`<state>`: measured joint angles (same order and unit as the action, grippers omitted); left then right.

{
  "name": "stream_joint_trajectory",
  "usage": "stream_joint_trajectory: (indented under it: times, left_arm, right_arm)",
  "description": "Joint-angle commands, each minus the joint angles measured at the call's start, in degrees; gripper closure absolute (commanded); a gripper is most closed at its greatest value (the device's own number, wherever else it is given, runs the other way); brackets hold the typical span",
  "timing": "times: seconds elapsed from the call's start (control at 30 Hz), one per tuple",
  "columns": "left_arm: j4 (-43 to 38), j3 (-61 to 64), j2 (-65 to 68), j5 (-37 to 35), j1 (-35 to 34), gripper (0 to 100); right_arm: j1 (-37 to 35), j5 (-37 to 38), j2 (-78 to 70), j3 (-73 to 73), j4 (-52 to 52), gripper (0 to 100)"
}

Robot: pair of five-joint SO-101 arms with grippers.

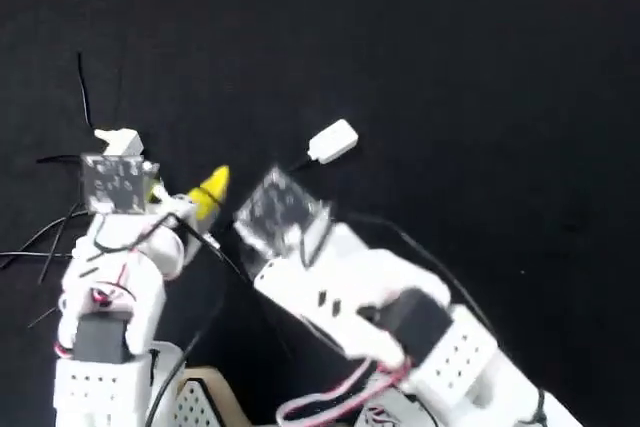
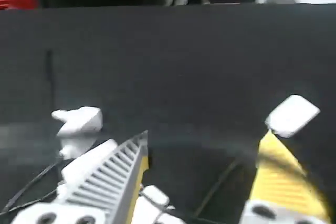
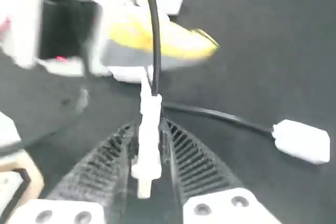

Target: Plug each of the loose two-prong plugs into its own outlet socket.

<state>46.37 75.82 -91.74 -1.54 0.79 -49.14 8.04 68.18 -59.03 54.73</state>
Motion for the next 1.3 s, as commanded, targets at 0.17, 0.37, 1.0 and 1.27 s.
stream_joint_trajectory:
  times: [0.17,0.37,1.0,1.27]
  left_arm:
    - [3.7,0.8,-12.0,-0.4,11.4,68]
    - [5.1,0.3,-12.3,-0.4,10.9,68]
    - [0.3,-1.2,-6.2,5.4,5.5,68]
    - [-17.7,-12.8,40.3,14.1,11.7,68]
  right_arm:
    - [-1.7,0.3,3.8,-8.0,-8.0,98.7]
    - [-1.6,0.4,3.8,-8.0,-8.0,98.7]
    - [33.8,0.2,1.5,4.8,3.7,98.7]
    - [44.9,-4.7,-15.7,11.1,-0.4,98.7]
